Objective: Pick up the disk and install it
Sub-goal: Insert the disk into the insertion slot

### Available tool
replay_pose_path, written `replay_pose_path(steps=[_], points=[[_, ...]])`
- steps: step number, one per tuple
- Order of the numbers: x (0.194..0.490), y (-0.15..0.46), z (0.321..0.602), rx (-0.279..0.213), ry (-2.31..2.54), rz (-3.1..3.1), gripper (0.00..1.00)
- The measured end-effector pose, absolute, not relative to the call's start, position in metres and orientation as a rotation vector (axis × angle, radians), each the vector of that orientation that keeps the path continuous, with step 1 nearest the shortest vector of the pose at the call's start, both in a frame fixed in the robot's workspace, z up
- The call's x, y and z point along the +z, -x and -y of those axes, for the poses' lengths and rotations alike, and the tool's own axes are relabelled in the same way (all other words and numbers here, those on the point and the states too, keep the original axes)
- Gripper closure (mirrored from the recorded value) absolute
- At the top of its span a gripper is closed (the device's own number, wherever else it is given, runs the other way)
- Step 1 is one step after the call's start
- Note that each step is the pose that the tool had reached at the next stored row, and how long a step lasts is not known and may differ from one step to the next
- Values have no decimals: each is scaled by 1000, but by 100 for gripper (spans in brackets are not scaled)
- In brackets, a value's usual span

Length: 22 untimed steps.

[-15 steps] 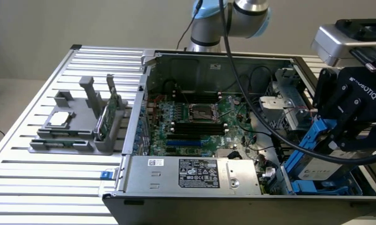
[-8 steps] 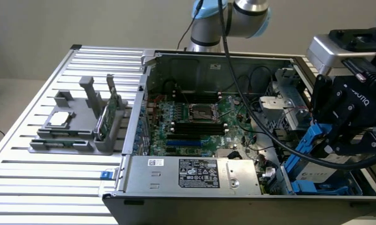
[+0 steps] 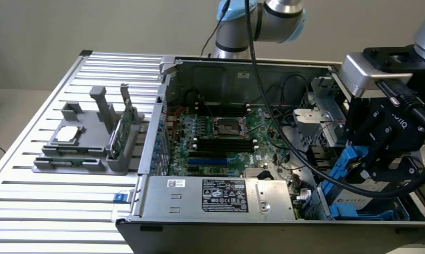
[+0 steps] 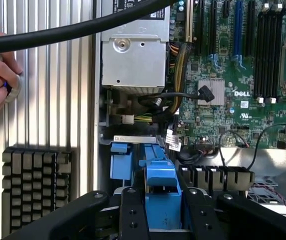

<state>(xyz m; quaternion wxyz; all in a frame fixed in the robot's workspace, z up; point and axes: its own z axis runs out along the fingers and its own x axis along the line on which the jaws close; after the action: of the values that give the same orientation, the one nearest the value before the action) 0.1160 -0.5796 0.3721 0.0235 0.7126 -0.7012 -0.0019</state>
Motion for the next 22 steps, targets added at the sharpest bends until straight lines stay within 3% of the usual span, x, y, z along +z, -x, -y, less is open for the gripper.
replay_pose_path(steps=[10,13,14,22], points=[[363,-116,580,-1,-2204,2168,67],[362,-116,579,-1,-2204,2167,66],[363,-116,579,2,-2203,2167,60],[363,-116,577,10,-2198,2163,60]])
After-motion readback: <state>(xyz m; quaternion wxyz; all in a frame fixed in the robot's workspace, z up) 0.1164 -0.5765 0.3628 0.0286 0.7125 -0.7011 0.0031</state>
